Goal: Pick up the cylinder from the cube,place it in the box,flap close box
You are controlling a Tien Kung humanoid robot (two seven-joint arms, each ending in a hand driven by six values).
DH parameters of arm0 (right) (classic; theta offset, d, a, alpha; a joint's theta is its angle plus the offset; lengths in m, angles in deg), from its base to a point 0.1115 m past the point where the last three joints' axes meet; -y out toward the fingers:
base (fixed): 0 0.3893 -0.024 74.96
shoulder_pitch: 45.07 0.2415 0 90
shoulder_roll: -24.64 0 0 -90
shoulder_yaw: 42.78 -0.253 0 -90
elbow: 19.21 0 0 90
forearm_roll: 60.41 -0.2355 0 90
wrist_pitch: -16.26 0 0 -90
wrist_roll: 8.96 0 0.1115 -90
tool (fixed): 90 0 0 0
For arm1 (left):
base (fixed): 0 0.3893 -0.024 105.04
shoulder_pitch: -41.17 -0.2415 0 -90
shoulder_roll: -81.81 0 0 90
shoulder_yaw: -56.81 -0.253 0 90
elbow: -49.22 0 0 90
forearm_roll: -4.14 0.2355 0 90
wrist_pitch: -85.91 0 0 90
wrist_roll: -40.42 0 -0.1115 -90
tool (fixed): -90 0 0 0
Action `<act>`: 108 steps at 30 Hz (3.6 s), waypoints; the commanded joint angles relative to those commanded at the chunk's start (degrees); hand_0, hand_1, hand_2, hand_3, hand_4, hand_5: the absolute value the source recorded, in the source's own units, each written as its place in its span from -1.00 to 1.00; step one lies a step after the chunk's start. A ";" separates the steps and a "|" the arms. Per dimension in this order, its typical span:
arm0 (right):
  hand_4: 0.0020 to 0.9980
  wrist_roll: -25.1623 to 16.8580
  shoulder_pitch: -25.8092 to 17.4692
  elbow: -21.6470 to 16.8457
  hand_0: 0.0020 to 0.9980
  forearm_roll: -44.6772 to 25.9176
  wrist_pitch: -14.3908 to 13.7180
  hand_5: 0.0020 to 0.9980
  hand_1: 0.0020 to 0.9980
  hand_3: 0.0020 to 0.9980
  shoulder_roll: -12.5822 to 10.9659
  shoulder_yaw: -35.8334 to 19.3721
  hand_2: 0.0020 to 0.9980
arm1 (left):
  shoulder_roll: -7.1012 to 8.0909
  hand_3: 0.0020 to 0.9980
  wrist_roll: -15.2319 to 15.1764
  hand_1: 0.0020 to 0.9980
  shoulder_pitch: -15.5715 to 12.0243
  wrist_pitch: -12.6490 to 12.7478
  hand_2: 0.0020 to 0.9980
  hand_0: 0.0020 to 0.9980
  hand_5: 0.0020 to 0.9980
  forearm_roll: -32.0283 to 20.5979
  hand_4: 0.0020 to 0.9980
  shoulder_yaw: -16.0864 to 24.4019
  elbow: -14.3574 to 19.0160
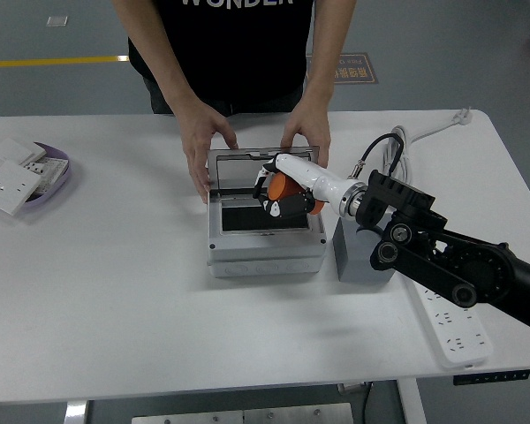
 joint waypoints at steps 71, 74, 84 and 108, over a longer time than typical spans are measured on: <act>0.56 -3.06 4.08 4.31 0.52 -15.61 7.51 -0.50 0.39 0.45 -3.95 -9.07 0.41 | 0.59 0.31 0.01 0.29 0.31 -0.39 0.23 0.20 -0.73 1.63 0.42 0.85 0.09; 0.56 -3.17 4.28 4.47 0.52 -15.81 7.29 -0.50 0.39 0.45 -3.79 -7.81 0.41 | 0.64 0.31 -0.01 0.29 0.37 -0.39 0.23 0.20 -0.73 1.71 0.42 0.91 0.09; 0.53 -3.39 3.53 1.95 0.52 -15.88 6.54 -0.49 0.36 0.44 -5.58 -5.99 0.40 | 0.53 0.31 0.15 0.29 0.23 -0.39 0.23 0.20 -0.72 1.87 0.42 1.11 0.20; 0.49 -2.40 0.77 -8.11 0.48 -15.10 5.79 -0.47 0.36 0.43 -9.46 -3.14 0.41 | 0.39 0.31 0.10 0.29 -0.31 -0.30 0.23 0.20 -0.72 1.76 0.42 1.12 0.17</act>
